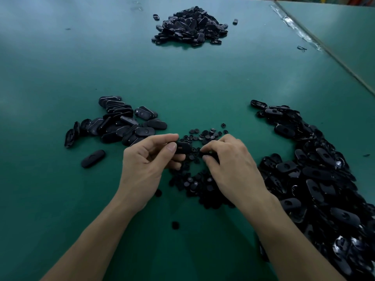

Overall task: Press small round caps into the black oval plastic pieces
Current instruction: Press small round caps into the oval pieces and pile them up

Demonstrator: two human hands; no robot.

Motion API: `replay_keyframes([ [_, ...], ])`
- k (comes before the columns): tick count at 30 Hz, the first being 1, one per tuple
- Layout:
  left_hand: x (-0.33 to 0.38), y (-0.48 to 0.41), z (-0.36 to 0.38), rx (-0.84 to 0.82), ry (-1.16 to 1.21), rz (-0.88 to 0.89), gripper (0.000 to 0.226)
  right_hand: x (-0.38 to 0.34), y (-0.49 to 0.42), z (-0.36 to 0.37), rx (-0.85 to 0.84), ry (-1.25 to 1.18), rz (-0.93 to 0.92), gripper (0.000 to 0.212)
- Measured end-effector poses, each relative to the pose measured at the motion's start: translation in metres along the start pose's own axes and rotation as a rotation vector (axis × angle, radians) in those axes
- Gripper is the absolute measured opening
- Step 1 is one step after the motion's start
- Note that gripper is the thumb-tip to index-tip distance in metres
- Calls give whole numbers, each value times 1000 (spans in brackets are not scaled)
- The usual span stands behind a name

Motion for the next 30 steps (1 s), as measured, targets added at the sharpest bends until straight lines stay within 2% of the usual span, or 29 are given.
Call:
replay_keyframes([
  [13, 2, 0, 0, 9, 15, 26, 16, 3, -4, -7, 7, -27, 72, 21],
  [21, 2, 1, 0, 11, -4, 21, 15, 4, -8, -4, -61, -84, 83, 25],
  [26, 2, 1, -1, 14, 2, 29, 15, 8, -7, -9, -6, -135, 90, 20],
  [30, 3, 2, -1, 9, -8, 37, 16, 9, -4, -11, 20, -151, 87, 24],
])
Point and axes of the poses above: each hand's wrist, its own y-axis away from the middle knuckle, its own z-axis out of the palm, x = y × z, the point moved 9 cm from there along -y, towards the middle knuckle, and after that the axes turned 11 degrees about y, right-handed, at the moved point
